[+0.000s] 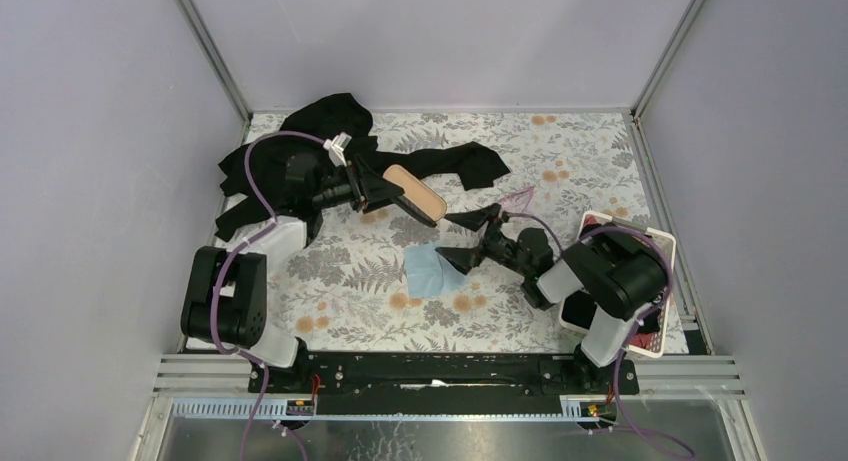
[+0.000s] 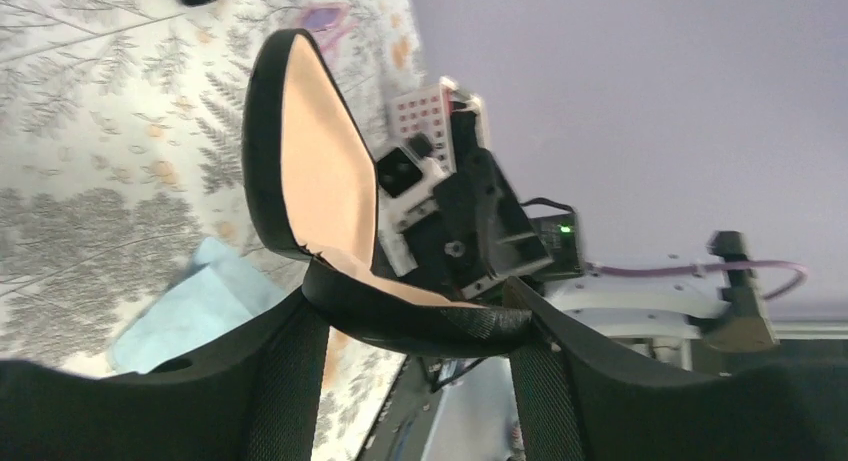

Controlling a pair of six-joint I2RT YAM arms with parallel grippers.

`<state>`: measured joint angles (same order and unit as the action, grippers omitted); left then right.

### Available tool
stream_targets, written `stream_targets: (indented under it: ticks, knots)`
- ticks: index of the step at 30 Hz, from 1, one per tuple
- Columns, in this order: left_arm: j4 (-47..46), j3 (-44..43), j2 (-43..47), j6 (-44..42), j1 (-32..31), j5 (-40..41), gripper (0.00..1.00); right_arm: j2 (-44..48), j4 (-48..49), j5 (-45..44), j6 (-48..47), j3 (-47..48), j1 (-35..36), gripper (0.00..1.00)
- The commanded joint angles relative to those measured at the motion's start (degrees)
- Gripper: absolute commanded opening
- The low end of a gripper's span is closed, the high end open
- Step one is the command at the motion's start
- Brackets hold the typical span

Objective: Organize the sunglasses
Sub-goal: Open the sunglasses case, then place the sunglasses case at the center of the board.

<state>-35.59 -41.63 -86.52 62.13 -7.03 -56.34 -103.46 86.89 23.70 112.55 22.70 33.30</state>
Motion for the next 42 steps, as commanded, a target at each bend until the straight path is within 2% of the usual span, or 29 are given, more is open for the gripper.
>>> stream_targets:
  ticks: [1,4,6,8,10,12,16,23,24,25,27,28,29,31,33,42]
  knots:
    - [27.52,-10.21,-1.8,-20.21,0.56,2.45,0.0,10.73,-8.56,2.69,-8.91,-6.0,-2.69,1.0]
    - [38.56,-14.6,-3.25,-26.45,0.87,5.29,0.0,21.88,-27.57,4.34,-18.52,-5.2,-4.37,1.0]
    - [42.87,-17.09,-4.58,-28.76,0.96,6.23,0.0,29.18,-47.87,3.22,-31.66,-0.57,-4.98,1.0]
    - [45.96,-18.93,-7.12,-29.2,0.96,6.53,0.0,35.2,-67.47,-1.46,-43.13,5.45,-4.96,1.0]
    - [45.33,-19.4,-9.76,-26.82,0.9,5.05,0.0,39.43,-79.83,-6.97,-50.93,10.23,-5.06,1.0]
    - [42.18,-19.0,-12.38,-23.12,0.68,3.36,0.0,42.44,-87.17,-11.33,-55.96,13.31,-5.17,1.0]
    - [40.16,-20.0,-17.65,-19.31,-0.32,1.98,0.0,44.91,-93.94,-16.04,-61.17,17.09,-5.53,1.0]
    - [40.01,-19.04,-21.24,-16.1,-0.57,5.07,0.0,46.39,-95.88,-17.41,-62.38,16.37,-5.56,1.0]
    - [40.57,-19.04,-21.62,-16.2,-0.61,5.71,0.03,46.42,-96.24,-17.64,-62.72,16.35,-5.56,1.0]
    - [41.22,-19.21,-21.91,-16.35,-0.62,6.17,0.19,46.48,-96.58,-17.83,-63.09,16.49,-5.6,1.0]
    - [42.77,-19.47,-21.71,-17.01,-0.62,7.54,0.57,46.59,-97.75,-18.41,-64.27,17.15,-5.55,1.0]
    - [43.03,-19.37,-21.21,-17.26,-0.58,8.26,0.69,46.67,-98.53,-19.07,-65.01,17.57,-5.6,1.0]
    - [43.47,-19.27,-20.59,-17.53,-0.61,9.16,0.77,46.76,-99.27,-19.58,-65.78,18.03,-5.53,1.0]
    - [44.83,-19.81,-19.26,-18.47,-0.62,10.48,0.83,46.85,-100.78,-20.67,-67.63,19.01,-5.55,1.0]
    - [46.72,-20.57,-17.89,-19.58,-0.62,12.06,0.85,46.85,-102.33,-21.95,-69.31,20.03,-5.6,1.0]
    - [55.52,-22.66,-10.57,-25.57,-0.62,19.92,0.87,44.96,-106.51,-23.91,-75.61,23.44,-5.51,1.0]
